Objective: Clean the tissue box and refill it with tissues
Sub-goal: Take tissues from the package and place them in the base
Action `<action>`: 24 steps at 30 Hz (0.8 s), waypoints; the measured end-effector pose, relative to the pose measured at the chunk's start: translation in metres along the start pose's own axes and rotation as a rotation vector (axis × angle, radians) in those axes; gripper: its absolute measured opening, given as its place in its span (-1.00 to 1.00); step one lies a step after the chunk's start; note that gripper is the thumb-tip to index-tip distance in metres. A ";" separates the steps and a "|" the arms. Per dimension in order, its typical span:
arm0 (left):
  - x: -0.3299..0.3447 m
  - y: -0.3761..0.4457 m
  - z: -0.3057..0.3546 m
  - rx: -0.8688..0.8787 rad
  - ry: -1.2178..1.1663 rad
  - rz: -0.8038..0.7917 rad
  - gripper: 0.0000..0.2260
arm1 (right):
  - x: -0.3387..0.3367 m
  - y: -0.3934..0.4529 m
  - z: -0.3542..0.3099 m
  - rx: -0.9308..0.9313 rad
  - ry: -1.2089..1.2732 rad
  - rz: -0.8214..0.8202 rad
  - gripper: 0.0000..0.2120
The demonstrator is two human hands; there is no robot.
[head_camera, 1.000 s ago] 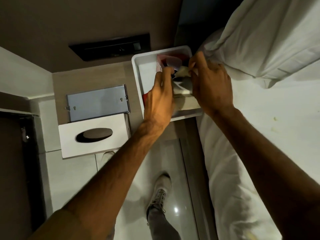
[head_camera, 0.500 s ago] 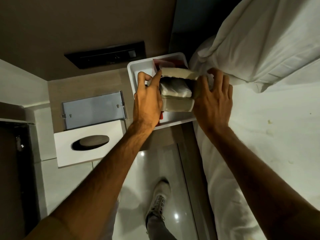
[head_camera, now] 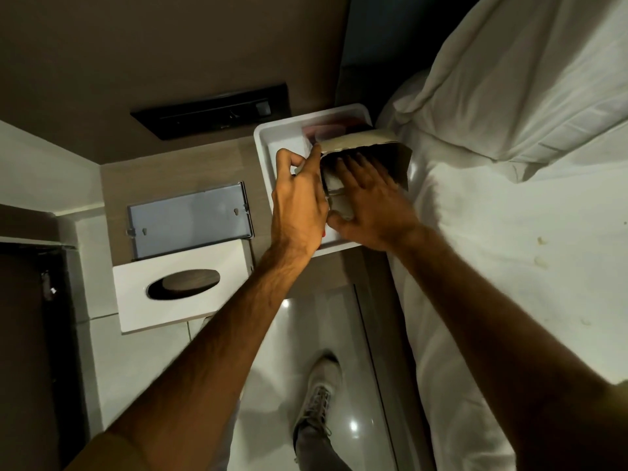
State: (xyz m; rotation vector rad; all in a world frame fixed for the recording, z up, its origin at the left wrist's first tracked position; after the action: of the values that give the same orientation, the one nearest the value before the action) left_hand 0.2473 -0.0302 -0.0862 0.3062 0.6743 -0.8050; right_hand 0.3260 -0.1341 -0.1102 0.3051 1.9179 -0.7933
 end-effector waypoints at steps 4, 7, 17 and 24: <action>0.005 -0.003 -0.004 0.019 0.074 0.024 -0.54 | 0.008 0.011 0.017 0.027 -0.083 -0.058 -0.19; 0.010 -0.009 -0.011 -0.022 0.056 0.008 -0.55 | 0.003 0.000 0.015 -0.074 -0.170 0.062 -0.36; 0.067 -0.044 -0.062 -0.269 -0.027 -0.168 -0.62 | -0.016 -0.072 0.013 -0.155 -0.029 0.196 -0.64; 0.044 -0.068 -0.096 -0.487 -0.274 -0.110 -0.66 | -0.039 -0.098 0.018 0.118 0.511 0.140 -0.59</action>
State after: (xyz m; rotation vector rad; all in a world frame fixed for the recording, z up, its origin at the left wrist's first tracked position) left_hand 0.1765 -0.0532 -0.1876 -0.2808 0.6095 -0.7429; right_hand 0.3059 -0.2142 -0.0425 0.7662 2.2918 -0.7870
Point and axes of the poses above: each hand's wrist, its own y-axis towards the middle knuckle, its own x-axis out of the palm, z = x × y, the point moved 5 cm from there along y, towards the middle knuckle, and after that the axes turned 2 degrees about y, right-handed, at the moved point
